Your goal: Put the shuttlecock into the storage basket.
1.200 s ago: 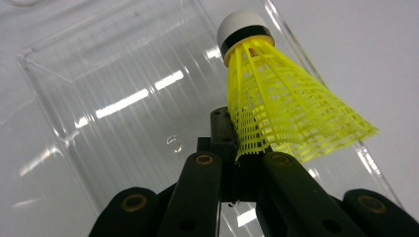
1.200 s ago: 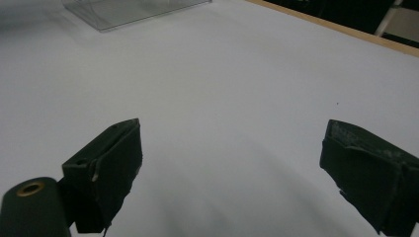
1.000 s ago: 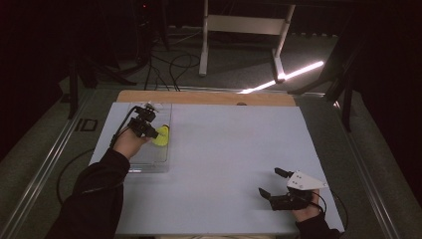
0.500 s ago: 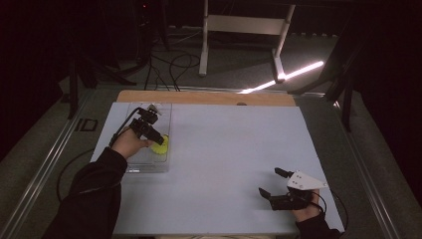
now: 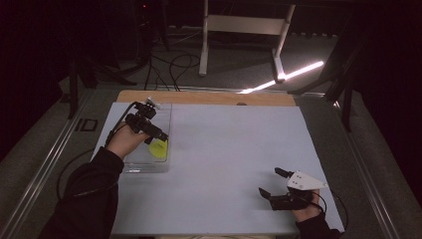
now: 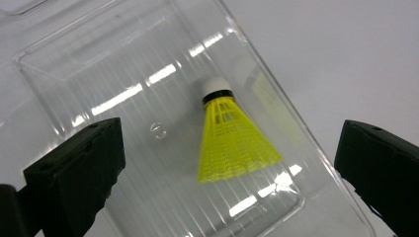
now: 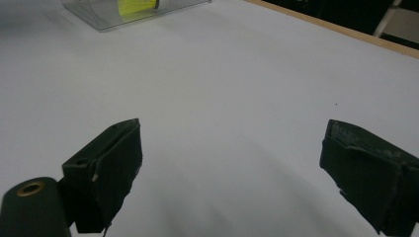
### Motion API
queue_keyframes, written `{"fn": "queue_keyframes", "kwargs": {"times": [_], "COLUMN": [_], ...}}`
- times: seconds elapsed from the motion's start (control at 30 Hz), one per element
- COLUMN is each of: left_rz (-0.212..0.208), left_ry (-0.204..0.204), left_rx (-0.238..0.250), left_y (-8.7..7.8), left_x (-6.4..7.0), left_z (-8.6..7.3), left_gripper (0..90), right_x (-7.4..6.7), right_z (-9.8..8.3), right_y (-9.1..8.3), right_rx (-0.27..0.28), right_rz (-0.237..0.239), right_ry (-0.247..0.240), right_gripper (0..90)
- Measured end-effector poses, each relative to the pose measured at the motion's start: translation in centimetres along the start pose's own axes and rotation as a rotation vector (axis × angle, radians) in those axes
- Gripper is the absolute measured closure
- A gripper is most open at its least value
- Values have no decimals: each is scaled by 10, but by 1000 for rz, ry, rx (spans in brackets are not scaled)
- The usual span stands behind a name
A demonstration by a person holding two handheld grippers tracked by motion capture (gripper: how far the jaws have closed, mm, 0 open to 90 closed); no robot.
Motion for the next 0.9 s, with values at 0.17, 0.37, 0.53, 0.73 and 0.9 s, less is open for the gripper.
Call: {"fn": "queue_keyframes", "kwargs": {"times": [0.17, 0.37, 0.53, 0.73, 0.9], "left_rz": [-16, -32, -50, -111, -146], "left_ry": [40, 109, 161, 204, 236], "left_rx": [17, 68, 99, 142, 186], "left_y": [-5, -9, -11, -16, -20], "left_x": [8, 20, 32, 46, 61], "left_z": [3, 10, 17, 23, 31], "left_gripper": [0, 0, 0, 0, 0], "right_x": [0, 0, 0, 0, 0], "right_z": [0, 0, 0, 0, 0], "right_y": [0, 0, 0, 0, 0], "right_rx": [0, 0, 0, 1, 1], "right_rz": [0, 0, 0, 0, 0], "right_ry": [-2, -2, 0, 0, 0], "right_gripper": [94, 94, 94, 94, 94]}}
Point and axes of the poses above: each handheld gripper's, and its own axes: y roughly forward along the jaws, z roughly out of its top, x roughly to its right, the point moved 9 cm from there along y, roughly forward along the jaws, and after that the axes turned 10 degrees about y, right-handed, at the moved point
